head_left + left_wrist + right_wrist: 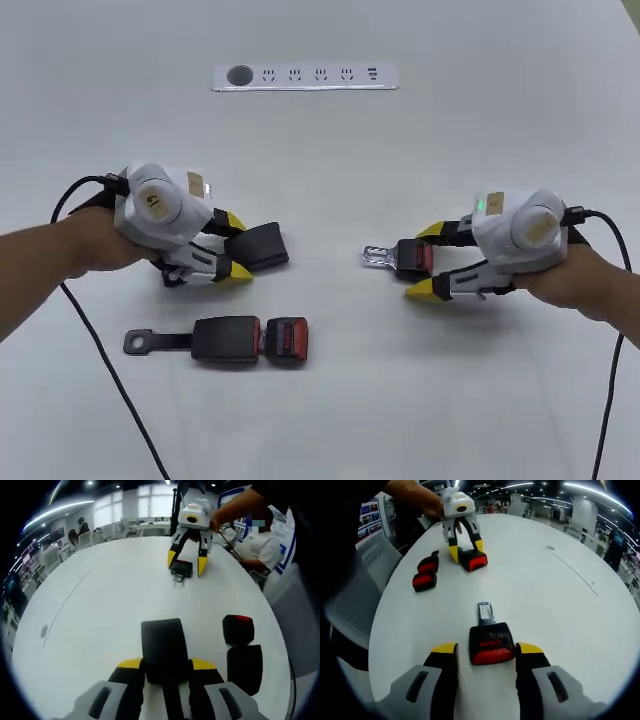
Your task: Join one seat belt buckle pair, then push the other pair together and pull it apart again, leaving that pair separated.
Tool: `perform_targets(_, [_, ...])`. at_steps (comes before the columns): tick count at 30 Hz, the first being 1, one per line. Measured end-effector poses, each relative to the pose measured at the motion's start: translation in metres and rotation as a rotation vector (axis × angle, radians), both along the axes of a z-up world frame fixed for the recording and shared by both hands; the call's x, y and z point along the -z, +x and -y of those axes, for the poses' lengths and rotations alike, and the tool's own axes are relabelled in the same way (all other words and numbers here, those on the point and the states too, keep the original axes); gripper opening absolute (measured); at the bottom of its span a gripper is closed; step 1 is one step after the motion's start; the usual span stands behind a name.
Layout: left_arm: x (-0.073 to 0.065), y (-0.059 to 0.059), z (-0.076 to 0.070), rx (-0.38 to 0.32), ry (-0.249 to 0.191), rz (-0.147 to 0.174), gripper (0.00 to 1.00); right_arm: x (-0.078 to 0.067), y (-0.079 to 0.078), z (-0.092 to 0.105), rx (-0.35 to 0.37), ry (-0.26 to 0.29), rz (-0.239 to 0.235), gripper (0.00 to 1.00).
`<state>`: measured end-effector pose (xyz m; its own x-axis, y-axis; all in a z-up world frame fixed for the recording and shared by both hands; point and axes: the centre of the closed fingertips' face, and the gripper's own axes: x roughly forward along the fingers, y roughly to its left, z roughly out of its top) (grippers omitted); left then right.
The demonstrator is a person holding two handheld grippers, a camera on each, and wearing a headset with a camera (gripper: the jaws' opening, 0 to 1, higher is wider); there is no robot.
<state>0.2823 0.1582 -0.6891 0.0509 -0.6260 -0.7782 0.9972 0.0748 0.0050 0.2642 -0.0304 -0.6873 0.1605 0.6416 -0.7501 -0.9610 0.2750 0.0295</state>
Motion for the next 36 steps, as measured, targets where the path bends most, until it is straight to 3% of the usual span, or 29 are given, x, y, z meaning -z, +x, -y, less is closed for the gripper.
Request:
perform_targets(1, [-0.001,-0.002,0.001,-0.028,-0.01,-0.029,0.35,0.0,0.0,0.0,0.002,-0.002,-0.001,0.43])
perform_targets(2, [-0.001,-0.001,0.0,-0.036,-0.006,-0.035,0.35,-0.001,0.001,0.001,-0.002,-0.008,0.006,0.38])
perform_targets(4, [-0.002,-0.003,0.002,0.003,-0.001,-0.027,0.35,-0.002,0.005,0.003,-0.013,-0.002,0.002,0.34])
perform_targets(7, [0.0,0.0,0.0,0.029,0.012,-0.038,0.34,0.0,0.007,0.007,-0.051,-0.045,0.007,0.34])
perform_targets(13, [0.003,0.007,-0.005,0.125,0.044,-0.043,0.33,0.003,0.015,0.011,-0.083,-0.054,-0.031,0.33])
perform_targets(24, [0.002,0.008,-0.004,0.133,0.039,-0.052,0.33,0.003,0.014,0.011,-0.101,-0.069,-0.046,0.33])
perform_targets(36, [0.001,0.008,-0.005,0.13,0.04,-0.054,0.33,-0.002,0.014,-0.02,-0.143,-0.024,-0.04,0.33])
